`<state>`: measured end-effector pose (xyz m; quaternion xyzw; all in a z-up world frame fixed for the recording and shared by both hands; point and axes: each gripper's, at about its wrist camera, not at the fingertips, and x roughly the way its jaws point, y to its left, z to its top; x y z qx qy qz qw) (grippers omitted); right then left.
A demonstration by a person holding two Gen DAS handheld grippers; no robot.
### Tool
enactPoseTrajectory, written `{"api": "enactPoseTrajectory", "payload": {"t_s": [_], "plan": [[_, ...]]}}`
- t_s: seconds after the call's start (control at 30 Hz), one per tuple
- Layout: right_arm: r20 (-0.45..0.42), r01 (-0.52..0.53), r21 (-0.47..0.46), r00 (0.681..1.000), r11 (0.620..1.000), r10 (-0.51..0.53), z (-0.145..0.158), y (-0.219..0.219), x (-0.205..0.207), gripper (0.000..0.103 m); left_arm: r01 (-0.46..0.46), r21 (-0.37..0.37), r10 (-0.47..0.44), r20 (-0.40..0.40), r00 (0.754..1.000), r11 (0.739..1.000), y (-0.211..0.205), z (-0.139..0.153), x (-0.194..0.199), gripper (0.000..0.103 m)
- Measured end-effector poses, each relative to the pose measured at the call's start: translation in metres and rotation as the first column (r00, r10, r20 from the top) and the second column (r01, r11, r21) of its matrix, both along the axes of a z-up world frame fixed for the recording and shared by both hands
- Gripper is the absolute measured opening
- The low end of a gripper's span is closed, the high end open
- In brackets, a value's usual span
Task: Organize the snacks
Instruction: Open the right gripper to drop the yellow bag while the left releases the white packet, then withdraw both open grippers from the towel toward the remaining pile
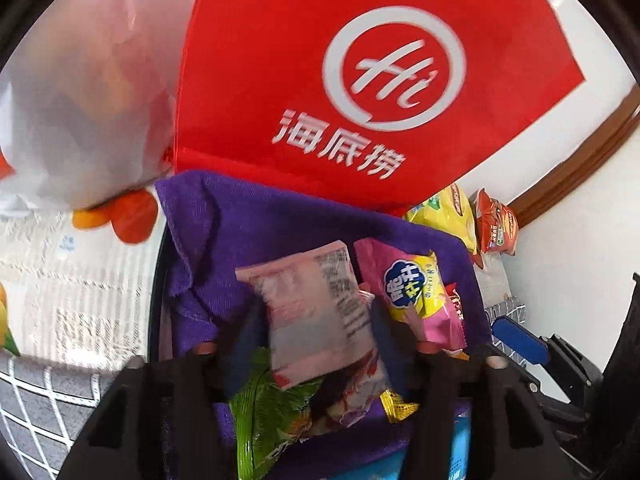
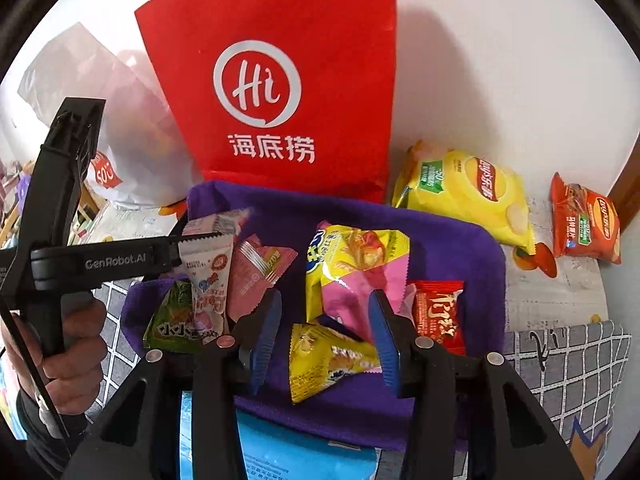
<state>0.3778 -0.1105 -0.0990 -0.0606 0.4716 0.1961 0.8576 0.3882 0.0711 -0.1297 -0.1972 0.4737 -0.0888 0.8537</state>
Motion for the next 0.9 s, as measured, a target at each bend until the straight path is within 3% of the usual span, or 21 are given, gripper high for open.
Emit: {"api": "enactPoseTrajectory", "payload": {"t_s": [0.13,0.4,0.67,0.9], "plan": [[0.023,0.020,0.005,1.000,1.000,-0.021,0.011,-0.005,-0.003,0.047,0.008,0.029,-0.010,0.059,0.998,1.000,-0.005,0.018,-0.007,0.074],[0.075,0.075,0.031,0.994,0.997,-0.077,0.031,-0.014,-0.021,0.053,0.022,0.033,-0.026,0.119,0.993,0.999,-0.009,0.047,-0.021,0.075],[0.093,0.139,0.046,0.985,0.989,-0.143,0.042,-0.035,-0.075,0.053,0.028,0.114,-0.049,0.185,0.981,0.993,-0.025,0.079,-0.048,0.075],[0.101,0.175,0.070,0.978,0.982,-0.182,0.046,-0.054,-0.121,0.053,0.078,0.111,-0.097,0.180,0.979,0.991,-0.032,0.089,-0.090,0.075]]}}
